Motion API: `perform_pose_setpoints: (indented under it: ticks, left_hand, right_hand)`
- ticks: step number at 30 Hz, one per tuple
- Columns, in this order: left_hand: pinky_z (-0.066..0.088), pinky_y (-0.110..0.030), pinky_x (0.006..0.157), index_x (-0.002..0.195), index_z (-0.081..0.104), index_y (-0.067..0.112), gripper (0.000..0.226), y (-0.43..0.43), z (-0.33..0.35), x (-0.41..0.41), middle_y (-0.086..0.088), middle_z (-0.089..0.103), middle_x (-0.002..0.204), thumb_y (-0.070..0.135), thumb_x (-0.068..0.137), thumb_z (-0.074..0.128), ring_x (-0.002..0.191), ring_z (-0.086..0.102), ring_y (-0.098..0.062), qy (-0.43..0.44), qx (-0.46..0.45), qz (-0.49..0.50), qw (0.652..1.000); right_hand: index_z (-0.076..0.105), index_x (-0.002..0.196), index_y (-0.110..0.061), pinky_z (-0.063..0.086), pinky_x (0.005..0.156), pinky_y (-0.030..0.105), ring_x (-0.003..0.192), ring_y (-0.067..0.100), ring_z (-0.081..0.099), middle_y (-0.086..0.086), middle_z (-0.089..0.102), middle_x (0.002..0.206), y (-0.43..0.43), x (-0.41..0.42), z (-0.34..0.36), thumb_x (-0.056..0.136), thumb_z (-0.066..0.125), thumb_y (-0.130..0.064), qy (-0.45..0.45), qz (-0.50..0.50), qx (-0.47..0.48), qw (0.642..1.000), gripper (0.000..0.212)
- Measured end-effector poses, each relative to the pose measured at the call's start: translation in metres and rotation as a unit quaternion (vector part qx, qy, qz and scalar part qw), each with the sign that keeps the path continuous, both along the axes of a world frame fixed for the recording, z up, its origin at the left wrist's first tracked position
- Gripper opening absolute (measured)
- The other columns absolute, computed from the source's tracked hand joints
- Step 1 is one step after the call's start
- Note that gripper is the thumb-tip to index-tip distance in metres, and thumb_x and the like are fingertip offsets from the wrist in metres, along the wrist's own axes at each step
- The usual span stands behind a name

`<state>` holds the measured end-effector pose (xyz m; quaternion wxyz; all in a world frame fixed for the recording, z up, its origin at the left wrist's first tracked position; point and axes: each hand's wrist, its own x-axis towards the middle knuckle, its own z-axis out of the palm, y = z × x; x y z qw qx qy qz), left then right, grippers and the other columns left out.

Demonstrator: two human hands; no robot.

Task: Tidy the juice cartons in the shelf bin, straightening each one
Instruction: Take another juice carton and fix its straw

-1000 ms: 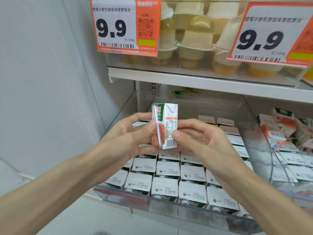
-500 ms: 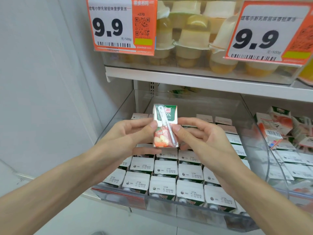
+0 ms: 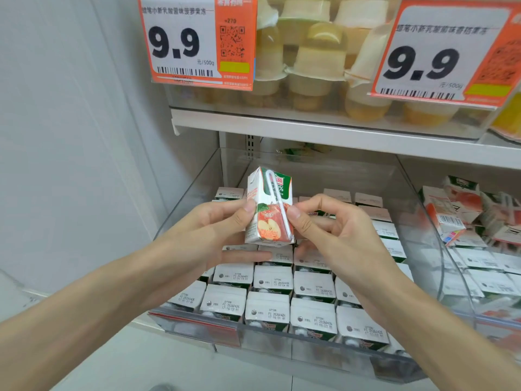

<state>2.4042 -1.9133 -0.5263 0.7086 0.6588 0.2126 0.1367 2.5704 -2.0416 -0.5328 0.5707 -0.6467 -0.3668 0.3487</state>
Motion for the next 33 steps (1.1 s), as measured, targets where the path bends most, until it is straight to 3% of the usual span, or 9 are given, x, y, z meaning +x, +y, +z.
perform_pose_setpoints:
  ticks: [3, 8, 13, 17, 19, 22, 26, 29, 33]
  left_hand:
    - [0.06, -0.04, 0.099, 0.128, 0.074, 0.01, 0.039, -0.001, 0.001, 0.002, -0.012, 0.077, 0.124, 0.03, 0.109, 0.046, 0.117, 0.074, -0.029, -0.003, -0.04, 0.025, 0.999]
    - [0.063, -0.038, 0.094, 0.126, 0.075, 0.012, 0.038, -0.002, 0.001, 0.004, -0.014, 0.079, 0.118, 0.034, 0.105, 0.052, 0.11, 0.077, -0.03, 0.011, -0.039, 0.054, 0.998]
    - [0.064, -0.031, 0.065, 0.138, 0.065, 0.036, 0.047, -0.006, 0.007, 0.007, -0.014, 0.079, 0.101, 0.051, 0.093, 0.065, 0.071, 0.075, -0.03, 0.036, -0.102, 0.105, 0.989]
    - [0.06, -0.026, 0.053, 0.108, 0.082, 0.018, 0.045, -0.008, 0.01, 0.007, -0.015, 0.072, 0.091, 0.057, 0.093, 0.063, 0.055, 0.068, -0.023, 0.069, -0.121, 0.11, 0.984]
    - [0.06, -0.026, 0.054, 0.109, 0.082, 0.017, 0.046, -0.008, 0.01, 0.006, -0.015, 0.071, 0.092, 0.056, 0.094, 0.063, 0.056, 0.067, -0.022, 0.068, -0.126, 0.108, 0.984]
    - [0.061, -0.028, 0.058, 0.127, 0.072, 0.021, 0.049, -0.009, 0.01, 0.007, -0.016, 0.074, 0.094, 0.054, 0.091, 0.066, 0.06, 0.068, -0.024, 0.066, -0.109, 0.108, 0.986]
    - [0.065, -0.033, 0.075, 0.138, 0.055, 0.039, 0.062, -0.009, 0.005, 0.007, -0.01, 0.081, 0.1, 0.052, 0.08, 0.075, 0.082, 0.078, -0.027, 0.074, 0.01, 0.142, 0.987]
    - [0.062, -0.041, 0.095, 0.142, 0.052, 0.04, 0.074, -0.007, 0.002, 0.002, 0.004, 0.077, 0.118, 0.053, 0.075, 0.081, 0.096, 0.08, -0.017, 0.076, 0.101, 0.149, 0.981]
    - [0.061, -0.041, 0.096, 0.14, 0.055, 0.039, 0.08, -0.004, 0.0, 0.001, 0.012, 0.075, 0.119, 0.051, 0.067, 0.086, 0.096, 0.08, -0.012, 0.067, 0.142, 0.168, 0.973]
  right_hand:
    - [0.073, 0.105, -0.013, 0.061, 0.087, 0.045, 0.084, 0.029, 0.077, 0.004, 0.083, 0.091, 0.002, 0.0, -0.003, 0.1, 0.067, -0.035, 0.011, 0.004, -0.009, 1.0, 0.023]
    - [0.081, 0.098, -0.024, 0.061, 0.072, 0.028, 0.085, 0.014, 0.077, -0.007, 0.082, 0.094, 0.002, 0.001, -0.008, 0.096, 0.074, -0.034, -0.052, -0.018, 0.001, 0.999, 0.013]
    - [0.069, 0.124, -0.041, 0.064, 0.077, 0.029, 0.086, 0.009, 0.079, -0.009, 0.082, 0.098, 0.002, -0.001, -0.004, 0.095, 0.073, -0.035, -0.055, 0.01, 0.03, 0.998, 0.03]
    - [0.074, 0.121, -0.04, 0.063, 0.079, 0.026, 0.083, 0.01, 0.077, -0.003, 0.082, 0.095, 0.004, -0.006, -0.005, 0.101, 0.065, -0.036, -0.059, 0.032, 0.042, 0.997, 0.023]
    - [0.074, 0.121, -0.039, 0.063, 0.078, 0.026, 0.082, 0.009, 0.077, -0.002, 0.082, 0.095, 0.004, -0.005, -0.006, 0.101, 0.064, -0.036, -0.061, 0.035, 0.037, 0.997, 0.023]
    - [0.074, 0.123, -0.036, 0.06, 0.074, 0.023, 0.085, 0.011, 0.077, -0.003, 0.082, 0.099, 0.005, -0.004, -0.007, 0.103, 0.062, -0.036, -0.057, 0.046, 0.027, 0.997, 0.024]
    - [0.075, 0.123, -0.034, 0.061, 0.08, 0.024, 0.089, 0.008, 0.077, -0.009, 0.082, 0.1, 0.007, -0.003, -0.009, 0.102, 0.06, -0.042, -0.044, 0.056, 0.017, 0.997, 0.027]
    - [0.073, 0.128, -0.034, 0.061, 0.09, 0.029, 0.098, 0.008, 0.078, -0.011, 0.081, 0.107, 0.006, -0.004, -0.008, 0.104, 0.057, -0.045, -0.031, 0.085, 0.013, 0.996, 0.031]
    - [0.07, 0.129, -0.036, 0.06, 0.089, 0.02, 0.102, 0.006, 0.077, -0.013, 0.08, 0.113, 0.006, -0.003, -0.009, 0.104, 0.06, -0.036, -0.034, 0.09, 0.018, 0.995, 0.027]
